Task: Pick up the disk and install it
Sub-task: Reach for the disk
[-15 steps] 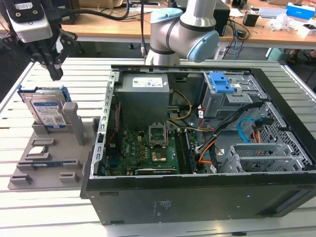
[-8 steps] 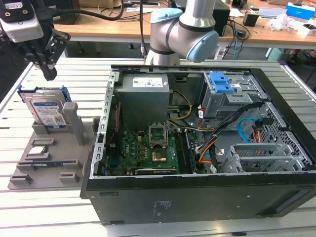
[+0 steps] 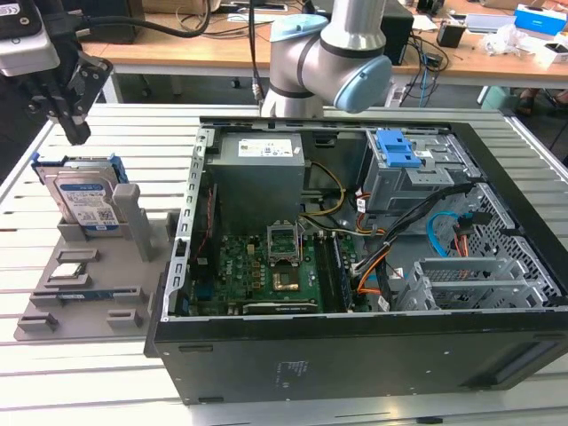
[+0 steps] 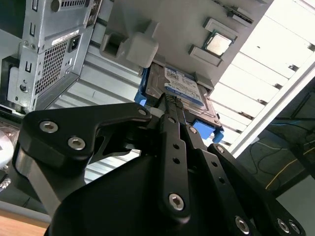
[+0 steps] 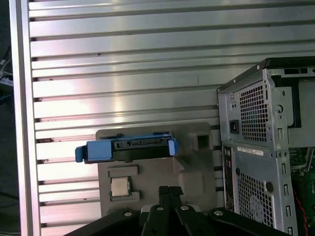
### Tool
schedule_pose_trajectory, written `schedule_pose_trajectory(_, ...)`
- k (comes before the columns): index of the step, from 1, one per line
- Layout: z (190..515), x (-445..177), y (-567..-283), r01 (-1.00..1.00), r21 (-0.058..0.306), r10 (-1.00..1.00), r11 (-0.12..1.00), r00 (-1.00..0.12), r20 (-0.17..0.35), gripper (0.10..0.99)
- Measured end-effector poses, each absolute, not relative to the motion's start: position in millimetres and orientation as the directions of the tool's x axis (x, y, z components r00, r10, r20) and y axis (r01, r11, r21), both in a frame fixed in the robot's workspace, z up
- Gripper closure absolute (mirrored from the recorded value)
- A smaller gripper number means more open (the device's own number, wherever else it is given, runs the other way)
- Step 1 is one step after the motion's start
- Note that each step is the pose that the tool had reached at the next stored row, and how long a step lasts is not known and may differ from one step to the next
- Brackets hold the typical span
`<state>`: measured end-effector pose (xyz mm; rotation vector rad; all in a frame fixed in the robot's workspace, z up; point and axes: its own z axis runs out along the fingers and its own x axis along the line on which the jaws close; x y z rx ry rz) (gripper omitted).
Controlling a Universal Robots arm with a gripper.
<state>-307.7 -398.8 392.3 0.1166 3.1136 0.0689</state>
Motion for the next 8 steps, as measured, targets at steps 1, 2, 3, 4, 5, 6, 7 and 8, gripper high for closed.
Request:
schedule_pose_trajectory(1,392,-310,-399,0.074,0.045,0.075,0.996,-0.997,-0.023,0.98)
schedule_pose_trajectory(2,392,-311,-399,0.074,0.045,0.075,0.996,-0.997,-0.023,0.98)
schedule_pose_trajectory(3,392,-313,-399,0.074,0.045,0.075,0.996,-0.997,-0.023,0.98)
schedule_pose_trajectory(4,392,-314,-399,0.074,0.045,0.075,0.996,-0.997,-0.023,0.98)
schedule_pose_trajectory(5,392,-316,-399,0.074,0.045,0.075,0.996,-0.997,-0.023,0.98)
schedule_pose_trajectory(6,392,-320,-399,0.074,0.045,0.075,0.996,-0.997,-0.023,0.98)
schedule_pose_trajectory(7,392,-323,-399,0.074,0.045,0.075,0.996,-0.997,-0.023,0.98)
schedule_pose_trajectory(8,392,-328,-399,0.074,0.045,0.075,0.996,-0.997,-0.023,0.98)
